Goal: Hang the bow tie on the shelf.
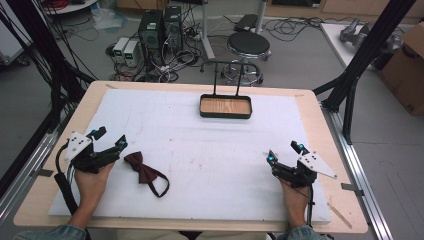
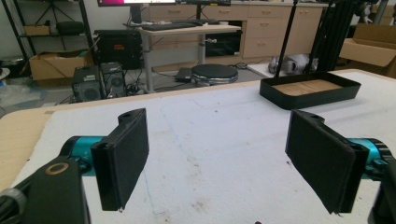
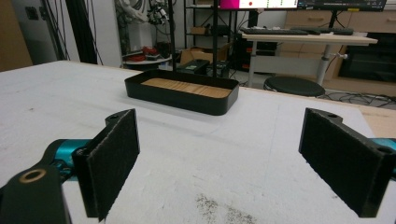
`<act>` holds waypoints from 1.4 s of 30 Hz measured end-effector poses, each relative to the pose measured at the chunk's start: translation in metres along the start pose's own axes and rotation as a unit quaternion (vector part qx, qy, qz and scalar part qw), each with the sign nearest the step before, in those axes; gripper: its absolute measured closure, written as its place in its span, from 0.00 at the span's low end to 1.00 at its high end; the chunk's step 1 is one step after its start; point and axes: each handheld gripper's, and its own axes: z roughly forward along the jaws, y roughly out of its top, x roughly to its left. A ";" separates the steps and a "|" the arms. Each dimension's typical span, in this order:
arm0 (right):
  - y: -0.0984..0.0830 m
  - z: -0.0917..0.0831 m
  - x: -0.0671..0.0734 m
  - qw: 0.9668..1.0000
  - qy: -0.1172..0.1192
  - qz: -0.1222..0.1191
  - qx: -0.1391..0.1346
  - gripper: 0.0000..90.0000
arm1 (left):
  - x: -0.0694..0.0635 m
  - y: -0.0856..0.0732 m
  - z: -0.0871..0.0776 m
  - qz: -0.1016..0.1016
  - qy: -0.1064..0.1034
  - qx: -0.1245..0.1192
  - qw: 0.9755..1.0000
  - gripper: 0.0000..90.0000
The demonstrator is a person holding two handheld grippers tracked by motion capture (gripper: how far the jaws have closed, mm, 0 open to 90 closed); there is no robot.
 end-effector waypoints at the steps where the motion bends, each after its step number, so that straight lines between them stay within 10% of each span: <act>1: 0.000 0.000 0.000 1.000 0.000 -0.001 -0.001 0.13 | 0.000 0.000 0.000 0.000 0.000 0.000 1.000 0.24; 42: -0.001 0.001 0.000 1.000 0.001 0.001 0.007 0.13 | -0.037 -0.006 -0.007 0.010 0.007 0.065 0.998 0.29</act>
